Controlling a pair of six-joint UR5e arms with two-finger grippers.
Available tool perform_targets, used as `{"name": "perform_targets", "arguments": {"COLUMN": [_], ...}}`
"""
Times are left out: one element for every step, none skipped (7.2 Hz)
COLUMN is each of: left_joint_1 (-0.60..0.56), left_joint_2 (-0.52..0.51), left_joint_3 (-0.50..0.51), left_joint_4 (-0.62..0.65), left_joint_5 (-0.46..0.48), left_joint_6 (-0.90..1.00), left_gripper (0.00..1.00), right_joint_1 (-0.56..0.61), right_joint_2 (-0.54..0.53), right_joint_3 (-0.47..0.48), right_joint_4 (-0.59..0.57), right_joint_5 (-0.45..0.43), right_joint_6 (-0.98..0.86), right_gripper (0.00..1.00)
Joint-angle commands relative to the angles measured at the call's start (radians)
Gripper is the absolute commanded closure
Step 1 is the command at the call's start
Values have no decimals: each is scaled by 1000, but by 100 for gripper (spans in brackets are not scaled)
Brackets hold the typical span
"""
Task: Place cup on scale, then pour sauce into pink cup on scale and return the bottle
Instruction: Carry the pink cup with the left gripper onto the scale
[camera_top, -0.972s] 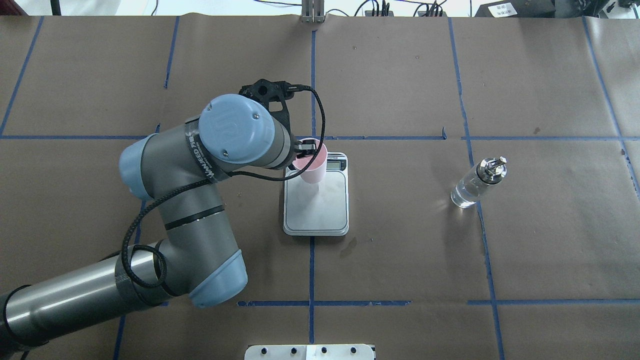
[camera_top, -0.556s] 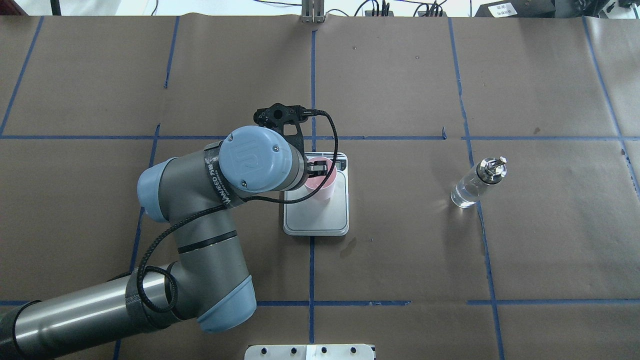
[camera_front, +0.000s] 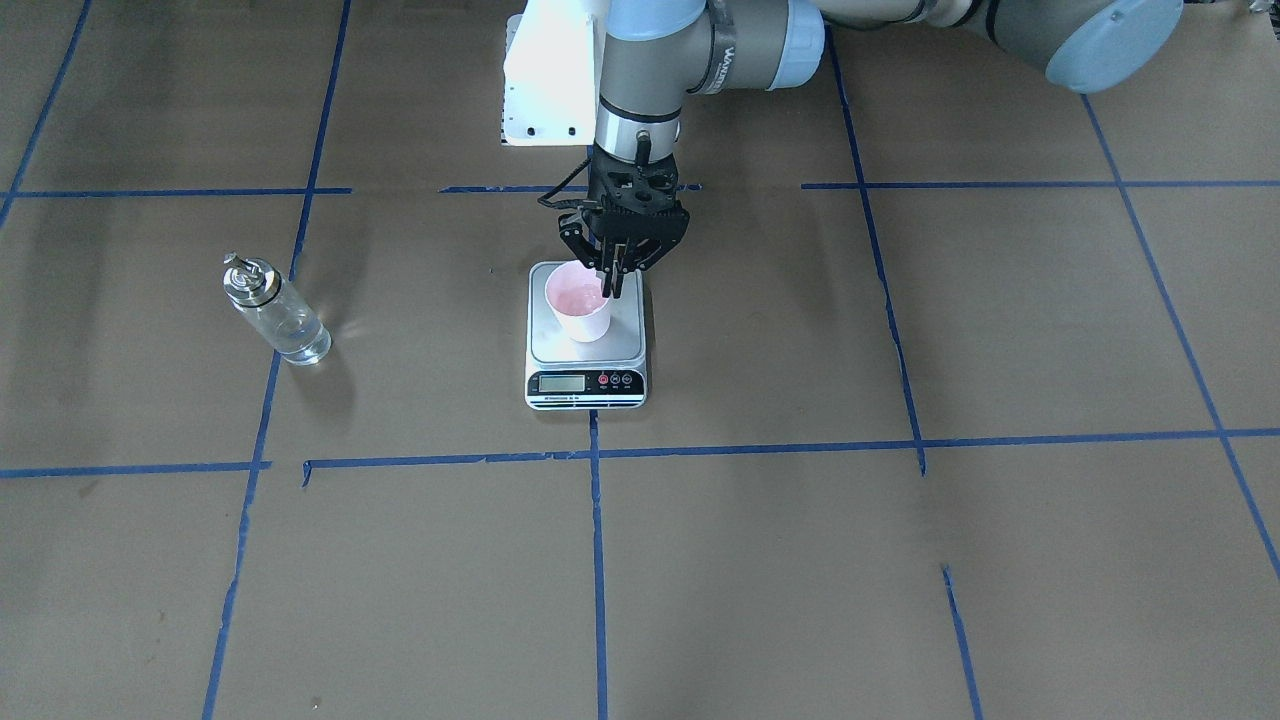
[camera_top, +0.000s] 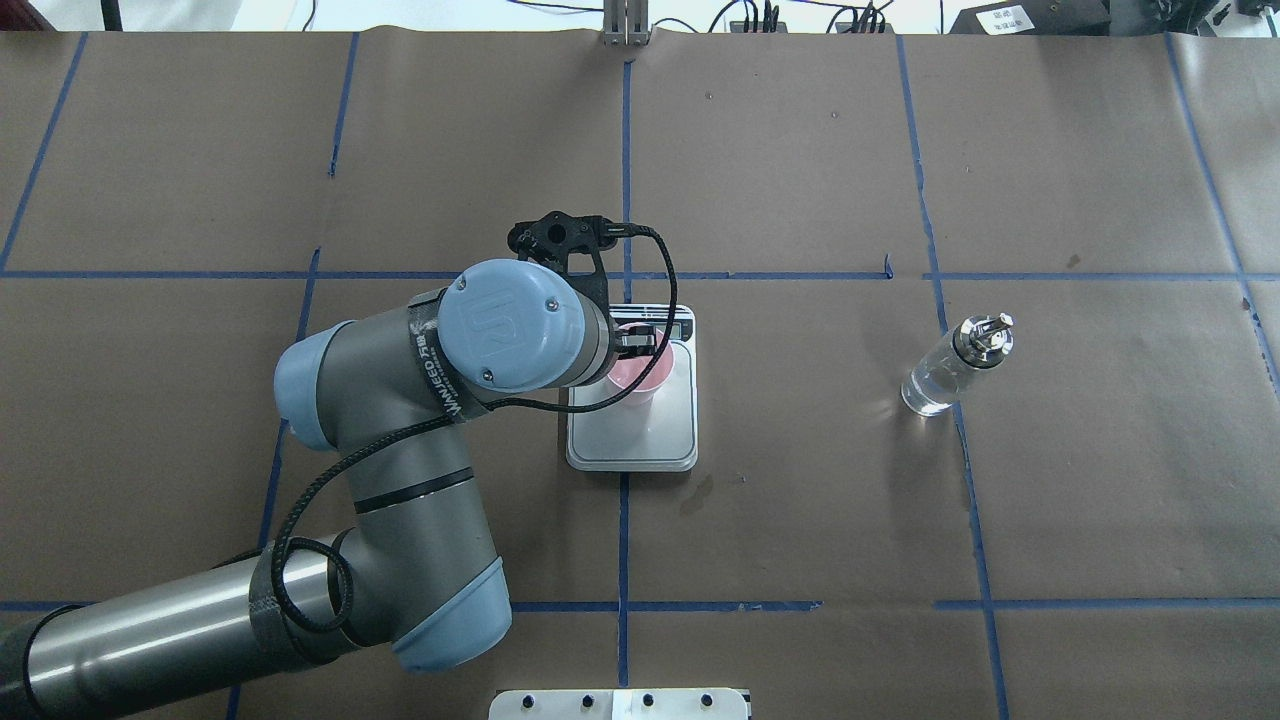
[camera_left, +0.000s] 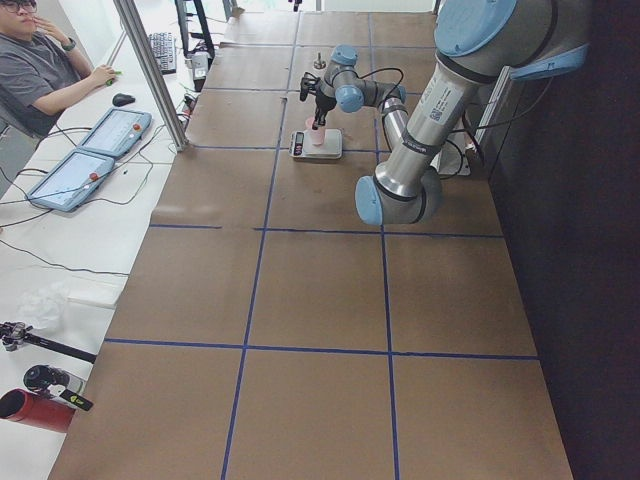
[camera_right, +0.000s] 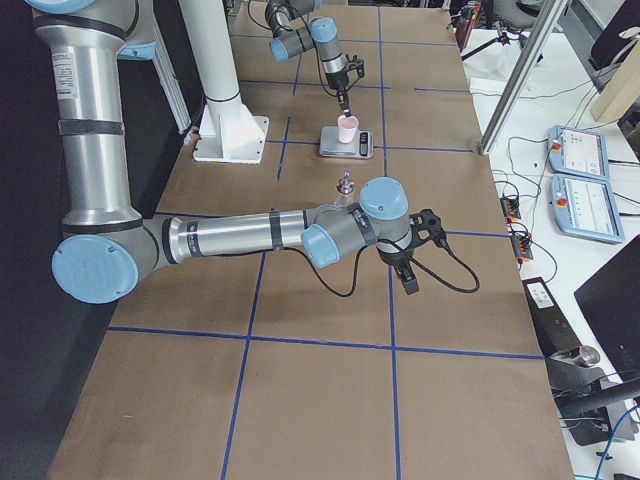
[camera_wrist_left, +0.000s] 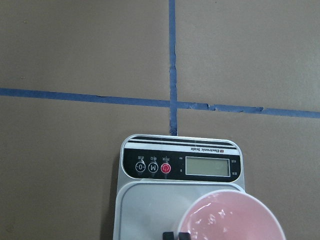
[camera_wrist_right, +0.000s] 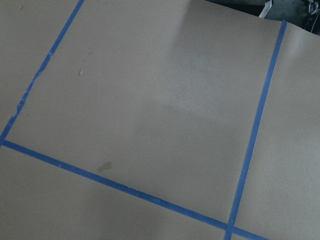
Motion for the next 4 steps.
{"name": "perform_targets", "arguments": {"left_joint_1": [1, -1, -2, -2], "left_joint_2": [0, 2, 3, 61], "left_joint_3": [0, -2, -6, -69], "left_joint_4": [0, 0, 0, -2], "left_joint_5": [0, 0, 0, 0], "left_joint_6": [0, 0, 0, 11], "left_gripper": [71, 54, 35, 0], "right_joint_1": [0, 0, 0, 0], "right_joint_2": [0, 0, -2, -2], "right_joint_3": [1, -1, 1, 1], "right_joint_4": [0, 0, 0, 0], "right_joint_5": [0, 0, 0, 0], "right_joint_6": [0, 0, 0, 0], "right_gripper": [0, 0, 0, 0]}}
